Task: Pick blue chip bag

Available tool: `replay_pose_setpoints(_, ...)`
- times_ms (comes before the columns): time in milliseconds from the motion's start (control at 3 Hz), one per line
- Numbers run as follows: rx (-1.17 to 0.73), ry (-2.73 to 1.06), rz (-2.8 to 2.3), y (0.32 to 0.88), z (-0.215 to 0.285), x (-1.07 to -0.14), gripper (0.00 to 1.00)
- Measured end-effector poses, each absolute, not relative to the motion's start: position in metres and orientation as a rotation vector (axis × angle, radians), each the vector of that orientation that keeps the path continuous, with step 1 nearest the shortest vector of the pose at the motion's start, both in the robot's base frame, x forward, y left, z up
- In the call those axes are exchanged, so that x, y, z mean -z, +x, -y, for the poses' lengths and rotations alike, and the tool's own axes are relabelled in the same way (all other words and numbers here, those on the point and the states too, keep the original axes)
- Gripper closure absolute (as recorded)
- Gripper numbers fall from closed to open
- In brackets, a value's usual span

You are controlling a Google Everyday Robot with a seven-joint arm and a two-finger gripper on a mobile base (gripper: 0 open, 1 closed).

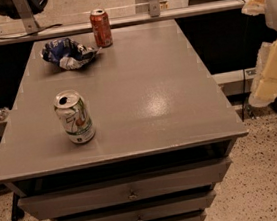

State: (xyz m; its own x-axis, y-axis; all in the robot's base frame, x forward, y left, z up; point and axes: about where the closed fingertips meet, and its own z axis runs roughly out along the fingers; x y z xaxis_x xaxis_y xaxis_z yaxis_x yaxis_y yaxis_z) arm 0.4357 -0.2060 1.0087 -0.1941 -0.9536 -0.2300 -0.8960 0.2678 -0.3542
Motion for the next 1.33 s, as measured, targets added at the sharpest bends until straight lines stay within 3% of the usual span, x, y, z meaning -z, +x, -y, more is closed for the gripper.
replay_pose_setpoints(667,0.168,-1.66,-2.133,0.437,0.199,-1.006,0.0)
replay_pose_setpoints(1333,-0.079,-1.516,-1.998,0.487,0.128,-0.971,0.0)
